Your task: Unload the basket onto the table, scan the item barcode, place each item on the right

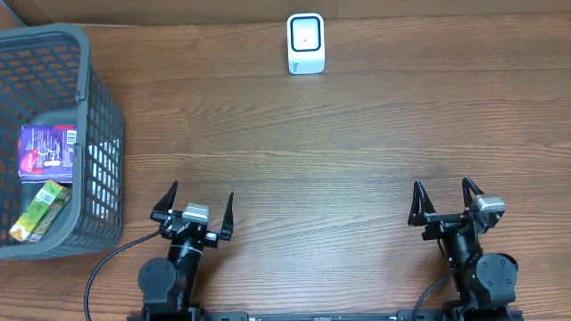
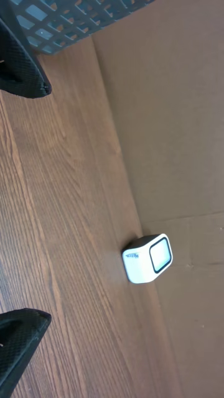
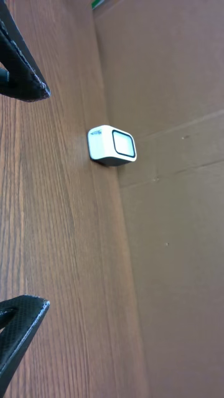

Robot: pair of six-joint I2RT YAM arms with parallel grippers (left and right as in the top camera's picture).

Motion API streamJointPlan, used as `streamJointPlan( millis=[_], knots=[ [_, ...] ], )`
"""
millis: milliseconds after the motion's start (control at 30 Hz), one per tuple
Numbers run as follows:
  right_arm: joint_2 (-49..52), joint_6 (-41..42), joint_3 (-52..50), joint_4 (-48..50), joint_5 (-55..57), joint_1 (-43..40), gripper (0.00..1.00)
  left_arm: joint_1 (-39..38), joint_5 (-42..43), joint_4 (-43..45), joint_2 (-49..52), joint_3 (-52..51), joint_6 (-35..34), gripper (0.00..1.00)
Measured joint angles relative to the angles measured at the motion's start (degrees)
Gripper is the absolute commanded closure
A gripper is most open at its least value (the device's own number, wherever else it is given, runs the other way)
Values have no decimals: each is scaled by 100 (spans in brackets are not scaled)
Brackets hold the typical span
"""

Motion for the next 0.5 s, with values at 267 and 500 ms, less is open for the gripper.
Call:
streamJointPlan(
  millis=[267, 500],
  knots=[
    [0, 0, 0, -2, 2, 0, 0, -2, 0, 0, -2, 0, 0, 0],
    [0, 0, 2, 0, -2, 0, 0, 0, 0, 0, 0, 0, 0, 0]
  ],
)
